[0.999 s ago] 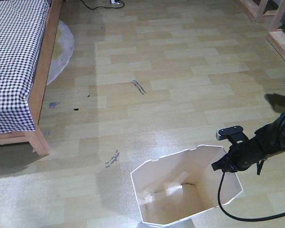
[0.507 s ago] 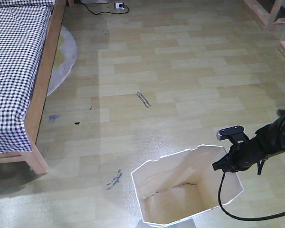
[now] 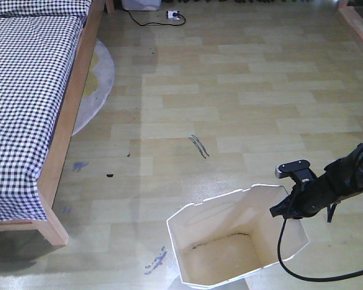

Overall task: Move trash bin to bedside with robot
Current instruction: 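Carry the bin with the right gripper while driving toward the bed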

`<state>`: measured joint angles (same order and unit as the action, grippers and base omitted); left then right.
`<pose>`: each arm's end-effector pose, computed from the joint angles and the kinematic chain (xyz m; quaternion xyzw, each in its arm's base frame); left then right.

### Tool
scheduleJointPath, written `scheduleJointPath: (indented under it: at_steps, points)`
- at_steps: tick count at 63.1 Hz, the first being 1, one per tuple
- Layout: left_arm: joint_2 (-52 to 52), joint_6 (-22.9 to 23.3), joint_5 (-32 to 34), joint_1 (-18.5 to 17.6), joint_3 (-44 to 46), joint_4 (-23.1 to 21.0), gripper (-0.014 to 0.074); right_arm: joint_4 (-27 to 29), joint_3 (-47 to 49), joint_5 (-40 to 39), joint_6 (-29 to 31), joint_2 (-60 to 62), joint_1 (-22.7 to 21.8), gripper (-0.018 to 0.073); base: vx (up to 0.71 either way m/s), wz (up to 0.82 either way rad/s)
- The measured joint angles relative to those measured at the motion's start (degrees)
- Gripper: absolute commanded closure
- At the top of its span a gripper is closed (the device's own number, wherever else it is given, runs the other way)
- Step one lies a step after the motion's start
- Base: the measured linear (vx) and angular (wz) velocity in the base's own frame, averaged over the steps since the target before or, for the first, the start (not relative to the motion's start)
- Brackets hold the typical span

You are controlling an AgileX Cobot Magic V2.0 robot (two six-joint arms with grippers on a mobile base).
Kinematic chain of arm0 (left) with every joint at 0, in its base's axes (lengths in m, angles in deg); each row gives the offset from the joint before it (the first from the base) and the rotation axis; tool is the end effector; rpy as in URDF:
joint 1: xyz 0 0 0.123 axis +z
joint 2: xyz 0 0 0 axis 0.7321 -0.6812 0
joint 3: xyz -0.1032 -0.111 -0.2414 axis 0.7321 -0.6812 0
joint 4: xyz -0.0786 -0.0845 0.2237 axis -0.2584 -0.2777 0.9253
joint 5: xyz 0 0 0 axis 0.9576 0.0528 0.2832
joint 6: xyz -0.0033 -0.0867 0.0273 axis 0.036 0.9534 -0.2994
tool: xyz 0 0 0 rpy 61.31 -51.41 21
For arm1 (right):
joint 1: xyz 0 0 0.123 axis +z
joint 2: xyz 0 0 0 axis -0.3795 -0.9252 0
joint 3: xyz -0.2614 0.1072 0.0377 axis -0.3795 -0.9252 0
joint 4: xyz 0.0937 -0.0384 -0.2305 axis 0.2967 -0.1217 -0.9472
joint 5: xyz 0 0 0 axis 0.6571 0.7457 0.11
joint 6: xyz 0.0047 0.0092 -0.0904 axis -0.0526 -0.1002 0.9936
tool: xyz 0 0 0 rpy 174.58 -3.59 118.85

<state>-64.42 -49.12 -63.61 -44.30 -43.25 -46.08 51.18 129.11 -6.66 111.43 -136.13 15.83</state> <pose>0.0558 0.0031 0.1936 -0.0249 0.7215 0.0128 0.6918 0.3140 -0.0167 -0.0378 -0.1288 0.9841 0.0847 0.0882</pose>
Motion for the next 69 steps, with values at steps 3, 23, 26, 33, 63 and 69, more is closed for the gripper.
scheduleJointPath:
  at_steps: [3, 23, 26, 33, 63, 69]
  points:
    - [0.0, 0.0, 0.0, 0.0, 0.0, 0.0, 0.0603, 0.0, 0.0, 0.0, 0.0, 0.0, 0.0, 0.0566, 0.29, 0.12]
    - [0.0, 0.0, 0.0, 0.0, 0.0, 0.0, 0.0603, 0.0, 0.0, 0.34, 0.0, 0.0, 0.0, 0.0566, 0.3, 0.07]
    - [0.0, 0.0, 0.0, 0.0, 0.0, 0.0, 0.0603, 0.0, 0.0, 0.34, 0.0, 0.0, 0.0, 0.0566, 0.32, 0.01]
    - [0.0, 0.0, 0.0, 0.0, 0.0, 0.0, 0.0603, 0.0, 0.0, 0.34, 0.0, 0.0, 0.0, 0.0566, 0.32, 0.0]
    - [0.0, 0.0, 0.0, 0.0, 0.0, 0.0, 0.0603, 0.0, 0.0, 0.24, 0.0, 0.0, 0.0, 0.0566, 0.32, 0.01]
    - [0.0, 0.0, 0.0, 0.0, 0.0, 0.0, 0.0603, 0.0, 0.0, 0.24, 0.0, 0.0, 0.0, 0.0566, 0.33, 0.0]
